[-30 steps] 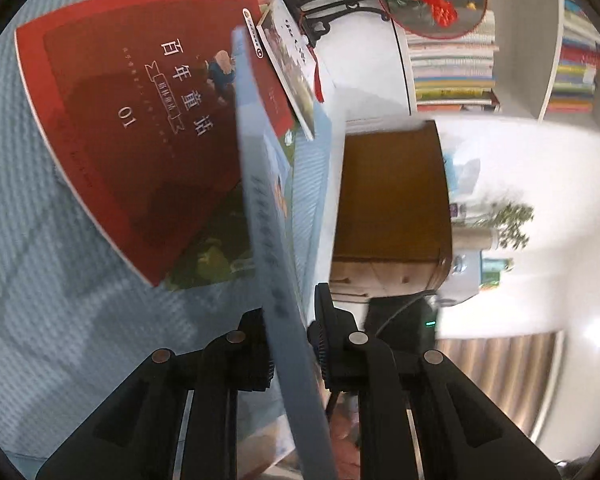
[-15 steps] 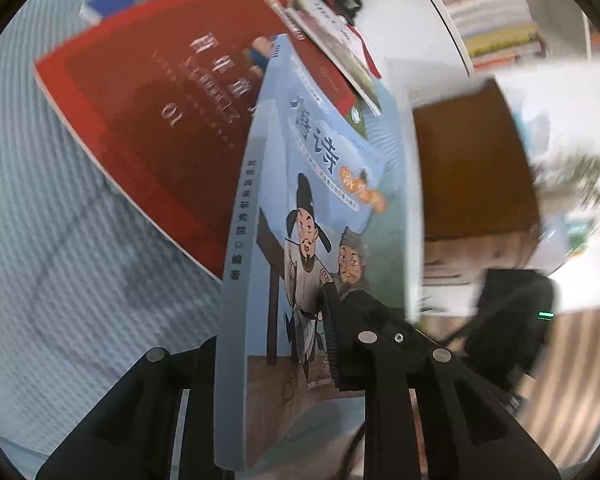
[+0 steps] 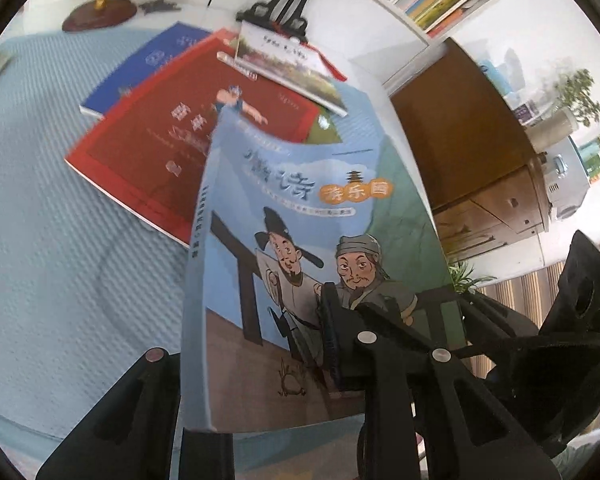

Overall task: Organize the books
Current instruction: 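Carry the blue book with both grippers toward the stack by the globe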

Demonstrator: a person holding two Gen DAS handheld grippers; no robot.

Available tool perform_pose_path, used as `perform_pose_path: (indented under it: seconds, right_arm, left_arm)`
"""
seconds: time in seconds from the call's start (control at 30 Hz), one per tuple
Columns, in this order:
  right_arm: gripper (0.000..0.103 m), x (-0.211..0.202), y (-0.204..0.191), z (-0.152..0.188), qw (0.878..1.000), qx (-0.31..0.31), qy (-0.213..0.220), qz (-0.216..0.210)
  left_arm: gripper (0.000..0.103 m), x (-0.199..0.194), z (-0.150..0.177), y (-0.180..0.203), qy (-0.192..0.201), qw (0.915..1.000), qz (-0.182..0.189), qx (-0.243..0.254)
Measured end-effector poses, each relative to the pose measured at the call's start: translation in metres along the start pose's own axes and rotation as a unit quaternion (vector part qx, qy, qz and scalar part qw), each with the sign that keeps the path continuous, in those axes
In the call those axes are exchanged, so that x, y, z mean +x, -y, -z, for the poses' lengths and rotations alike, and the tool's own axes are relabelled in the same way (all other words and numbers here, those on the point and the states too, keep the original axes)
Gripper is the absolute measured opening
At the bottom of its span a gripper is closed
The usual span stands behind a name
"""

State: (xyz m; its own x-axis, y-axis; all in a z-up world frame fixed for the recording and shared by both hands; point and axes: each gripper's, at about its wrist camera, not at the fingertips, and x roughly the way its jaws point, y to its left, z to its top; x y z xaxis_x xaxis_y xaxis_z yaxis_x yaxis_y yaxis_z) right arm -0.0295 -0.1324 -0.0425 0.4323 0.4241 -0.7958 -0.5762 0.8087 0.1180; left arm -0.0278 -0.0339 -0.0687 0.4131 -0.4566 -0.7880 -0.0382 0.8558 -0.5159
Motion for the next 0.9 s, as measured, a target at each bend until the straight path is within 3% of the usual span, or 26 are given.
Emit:
perform_pose_path:
  seconds: [0.13, 0.37, 0.67, 0.9]
  right_arm:
    - [0.031, -0.009, -0.027, -0.018, 1.000, 0.001, 0.018, -0.005]
    - [0.032, 0.002, -0.104, -0.072, 0.997, -0.033, 0.056, -0.032]
    - [0.033, 0.062, -0.219, -0.150, 0.992, -0.078, 0.073, -0.067]
    - [0.033, 0.125, -0.285, -0.195, 0.992, -0.054, 0.059, -0.100]
  left_arm:
    - [0.020, -0.037, -0.006, -0.014, 0.022, 0.9997, 0.000, 0.006]
    - [0.020, -0.119, -0.028, -0.083, 0.083, 0.9964, -0.008, -0.019]
    - [0.020, -0.206, -0.058, -0.203, 0.148, 0.9865, -0.045, -0.054]
    - [0.020, -0.231, -0.090, -0.290, 0.154, 0.9832, -0.074, -0.064]
